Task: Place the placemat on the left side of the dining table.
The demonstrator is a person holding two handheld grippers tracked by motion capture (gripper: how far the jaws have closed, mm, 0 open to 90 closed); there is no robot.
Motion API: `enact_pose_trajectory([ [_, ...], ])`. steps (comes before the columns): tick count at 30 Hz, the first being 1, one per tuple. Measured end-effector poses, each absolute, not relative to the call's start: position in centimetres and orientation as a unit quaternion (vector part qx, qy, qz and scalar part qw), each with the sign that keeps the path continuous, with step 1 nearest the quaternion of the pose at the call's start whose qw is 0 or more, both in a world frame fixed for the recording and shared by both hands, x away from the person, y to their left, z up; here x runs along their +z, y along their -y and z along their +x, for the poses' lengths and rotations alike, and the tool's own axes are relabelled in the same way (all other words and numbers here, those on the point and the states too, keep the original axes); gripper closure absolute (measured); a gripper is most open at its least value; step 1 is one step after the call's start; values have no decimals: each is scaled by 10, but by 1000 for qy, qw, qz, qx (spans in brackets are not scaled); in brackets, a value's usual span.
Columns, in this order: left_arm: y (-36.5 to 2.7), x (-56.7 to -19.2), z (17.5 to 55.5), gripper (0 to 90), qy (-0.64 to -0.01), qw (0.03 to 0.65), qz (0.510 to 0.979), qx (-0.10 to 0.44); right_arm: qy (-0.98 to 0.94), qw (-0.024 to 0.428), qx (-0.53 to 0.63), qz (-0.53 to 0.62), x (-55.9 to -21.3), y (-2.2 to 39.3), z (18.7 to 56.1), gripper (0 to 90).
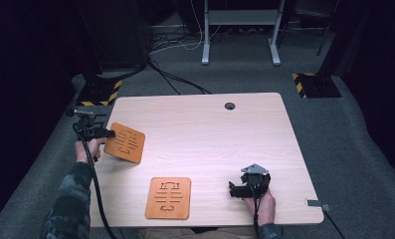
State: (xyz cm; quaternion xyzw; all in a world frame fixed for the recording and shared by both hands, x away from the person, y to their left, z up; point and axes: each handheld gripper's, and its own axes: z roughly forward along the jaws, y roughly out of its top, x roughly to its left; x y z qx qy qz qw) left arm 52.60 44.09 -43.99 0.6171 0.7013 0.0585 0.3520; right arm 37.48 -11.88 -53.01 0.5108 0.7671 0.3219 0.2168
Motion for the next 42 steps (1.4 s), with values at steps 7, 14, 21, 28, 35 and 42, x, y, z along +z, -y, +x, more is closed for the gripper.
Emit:
enact_pose_trajectory([
  [7, -440, -441, 528, 751, -703, 341, 621, 63, -767, 217, 322, 511, -530, 119, 375, 0],
  [14, -439, -442, 529, 733, -700, 328, 630, 71, -766, 217, 322, 512, -530, 119, 375, 0],
  [21, -442, -449, 530, 706, -704, 322, 629, 73, -767, 217, 322, 512, -530, 119, 375, 0],
  [28, -440, -451, 533, 640, -708, 303, 631, 91, -766, 216, 322, 512, -530, 119, 375, 0],
  [35, -439, -448, 533, 391, -702, 292, 642, 100, -766, 216, 322, 512, -530, 119, 375, 0],
  [42, -432, -449, 527, 285, -689, 274, 662, 112, -767, 215, 323, 511, -530, 119, 375, 0],
])
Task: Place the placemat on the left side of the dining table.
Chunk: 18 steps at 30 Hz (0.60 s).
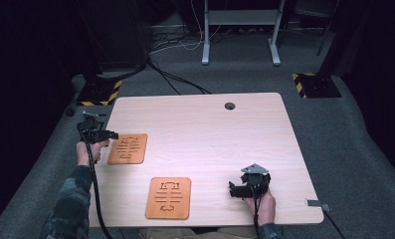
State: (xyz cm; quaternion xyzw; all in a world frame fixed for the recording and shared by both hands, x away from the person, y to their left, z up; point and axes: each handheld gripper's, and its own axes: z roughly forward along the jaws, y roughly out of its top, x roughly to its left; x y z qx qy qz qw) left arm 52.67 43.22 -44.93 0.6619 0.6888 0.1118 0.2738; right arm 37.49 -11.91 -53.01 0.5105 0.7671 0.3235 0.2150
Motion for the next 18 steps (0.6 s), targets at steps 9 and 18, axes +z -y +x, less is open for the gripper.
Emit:
enact_pose_trajectory([
  [9, -429, -450, 512, 179, -674, 298, 668, 106, -765, 214, 323, 514, -530, 119, 375, 0],
  [18, -417, -453, 490, 98, -654, 313, 681, 102, -766, 215, 323, 513, -530, 120, 376, 0],
])
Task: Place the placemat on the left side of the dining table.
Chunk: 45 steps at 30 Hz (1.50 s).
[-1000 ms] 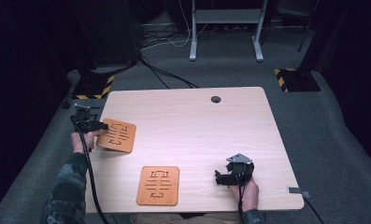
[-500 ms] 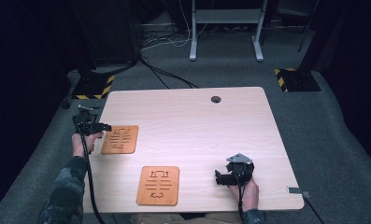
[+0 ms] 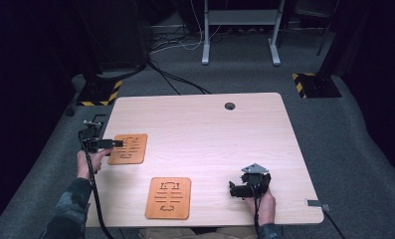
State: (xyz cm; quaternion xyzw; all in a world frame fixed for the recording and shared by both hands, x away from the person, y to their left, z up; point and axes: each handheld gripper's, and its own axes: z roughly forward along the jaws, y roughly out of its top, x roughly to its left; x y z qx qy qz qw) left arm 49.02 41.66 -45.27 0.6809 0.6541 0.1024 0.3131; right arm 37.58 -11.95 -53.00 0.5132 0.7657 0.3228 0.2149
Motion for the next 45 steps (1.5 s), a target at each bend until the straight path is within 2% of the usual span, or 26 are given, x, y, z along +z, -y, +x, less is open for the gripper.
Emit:
enact_pose_trajectory([
  [23, -371, -456, 407, 61, -570, 330, 736, 156, -765, 215, 323, 513, -530, 120, 376, 0],
  [29, -366, -469, 388, 49, -559, 322, 748, 153, -765, 215, 323, 514, -530, 119, 376, 0],
  [45, -360, -512, 354, 35, -557, 310, 745, 196, -764, 214, 323, 515, -530, 119, 375, 0],
])
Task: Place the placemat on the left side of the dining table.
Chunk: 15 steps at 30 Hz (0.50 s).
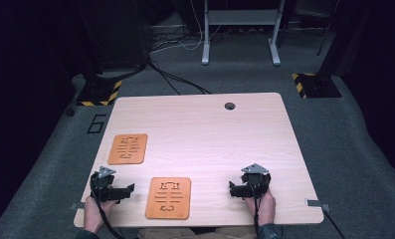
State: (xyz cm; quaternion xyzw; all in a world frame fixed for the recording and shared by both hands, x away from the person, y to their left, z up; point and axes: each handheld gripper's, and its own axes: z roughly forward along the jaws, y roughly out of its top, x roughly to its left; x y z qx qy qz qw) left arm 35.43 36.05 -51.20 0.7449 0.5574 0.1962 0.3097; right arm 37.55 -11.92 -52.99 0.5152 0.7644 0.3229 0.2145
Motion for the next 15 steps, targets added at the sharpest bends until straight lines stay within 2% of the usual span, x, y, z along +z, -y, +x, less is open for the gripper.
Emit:
enact_pose_trajectory([
  [7, -360, -528, 350, 19, -563, 311, 735, 212, -764, 215, 323, 515, -530, 119, 375, 0],
  [10, -357, -533, 348, 8, -561, 315, 728, 237, -764, 216, 322, 515, -530, 119, 375, 0],
  [15, -356, -533, 349, 1, -562, 313, 728, 236, -765, 218, 322, 514, -530, 119, 375, 0],
])
